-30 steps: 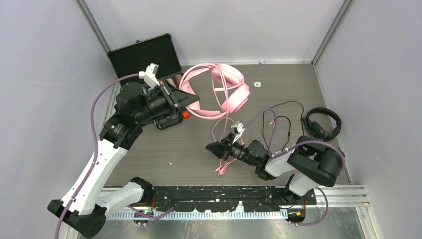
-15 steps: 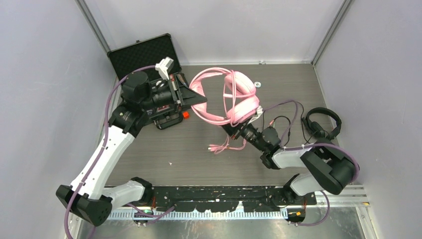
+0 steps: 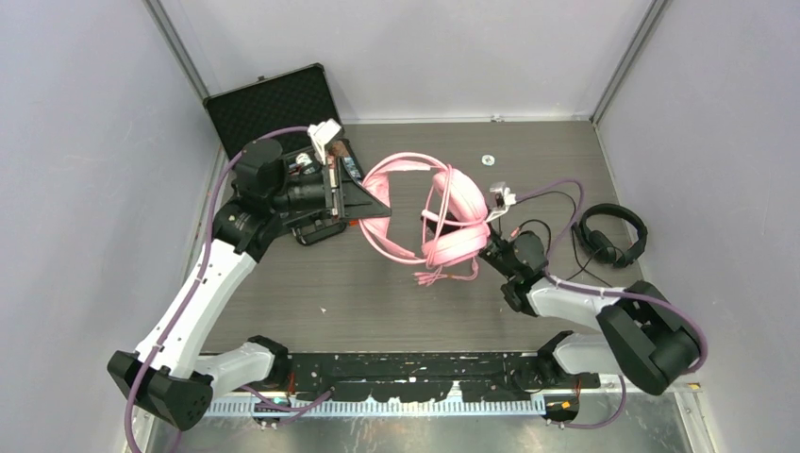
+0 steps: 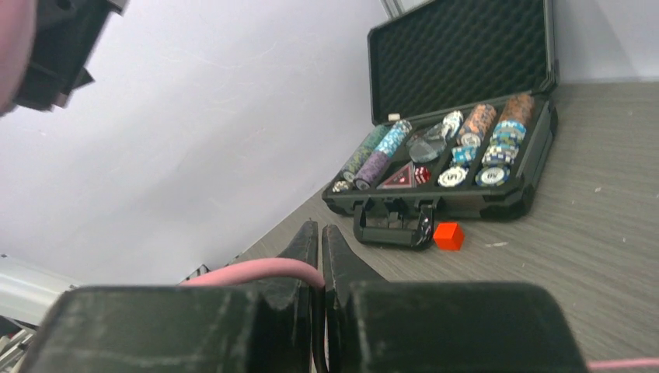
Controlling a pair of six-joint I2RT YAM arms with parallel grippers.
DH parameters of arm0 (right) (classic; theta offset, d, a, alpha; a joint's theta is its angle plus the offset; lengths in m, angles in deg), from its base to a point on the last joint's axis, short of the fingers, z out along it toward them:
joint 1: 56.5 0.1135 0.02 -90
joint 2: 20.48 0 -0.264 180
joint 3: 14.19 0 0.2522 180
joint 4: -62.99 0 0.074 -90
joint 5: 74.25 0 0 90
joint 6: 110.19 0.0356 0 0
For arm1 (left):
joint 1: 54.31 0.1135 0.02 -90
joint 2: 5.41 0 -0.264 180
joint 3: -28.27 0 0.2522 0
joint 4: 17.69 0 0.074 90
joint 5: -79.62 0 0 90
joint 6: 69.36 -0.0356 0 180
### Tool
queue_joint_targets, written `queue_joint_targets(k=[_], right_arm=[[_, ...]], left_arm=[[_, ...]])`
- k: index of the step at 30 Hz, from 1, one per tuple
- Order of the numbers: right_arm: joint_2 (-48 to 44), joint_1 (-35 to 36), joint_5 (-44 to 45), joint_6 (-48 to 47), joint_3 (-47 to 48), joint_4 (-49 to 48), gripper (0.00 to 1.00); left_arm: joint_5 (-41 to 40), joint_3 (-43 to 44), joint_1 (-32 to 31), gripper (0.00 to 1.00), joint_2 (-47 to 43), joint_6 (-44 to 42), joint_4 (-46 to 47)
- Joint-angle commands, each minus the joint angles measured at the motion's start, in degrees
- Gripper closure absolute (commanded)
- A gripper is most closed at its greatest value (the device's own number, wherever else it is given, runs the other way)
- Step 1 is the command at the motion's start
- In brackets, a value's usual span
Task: Wrap the headphones
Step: Wrap the headphones cable around the headphones.
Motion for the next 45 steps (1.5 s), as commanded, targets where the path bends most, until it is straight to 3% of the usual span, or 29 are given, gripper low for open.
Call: queue_joint_targets(k=[1, 4, 9, 17, 21, 31, 41, 45], right_arm=[[-5.81, -1.39, -1.45, -2.07, 3.0, 0.26, 0.87], [-8.37, -1.99, -2.91, -2.21, 3.64, 2.03, 0.82], [-12.66, -2.17, -7.56, -2.28, 5.89, 8.95, 0.82], [-19.38, -2.15, -13.11, -0.55, 10.84, 23.64, 0.85], [-22.09, -2.18, -12.47, -1.39, 14.8, 35.4, 0.86], [-21.77, -2.19, -15.52, -0.62, 21.18, 51.69, 0.9], [-21.89, -2.14, -15.46, -4.03, 33.61, 81.09, 0.91], [-21.5, -2.18, -18.63, -1.84, 35.29, 85.57, 0.94]], left_arm=[[11.79, 0.52, 0.28, 1.0, -1.74, -0.63, 8.74], [15.5, 2.81, 0.28, 1.0, -1.38, -9.2, 0.49], [16.29, 9.63, 0.28, 1.0, 0.59, -33.68, -23.28], [0.7, 19.29, 0.28, 1.0, 6.29, -58.46, -47.96], [-5.08, 18.32, 0.13, 1.0, 4.16, -67.39, -49.36], [-7.08, 15.72, -1.81, 1.0, 1.58, -78.15, -50.51], [-24.12, 19.41, -7.3, 1.0, 3.72, -86.15, -55.51], [-32.87, 22.36, -9.54, 1.0, 5.45, -89.45, -56.18]])
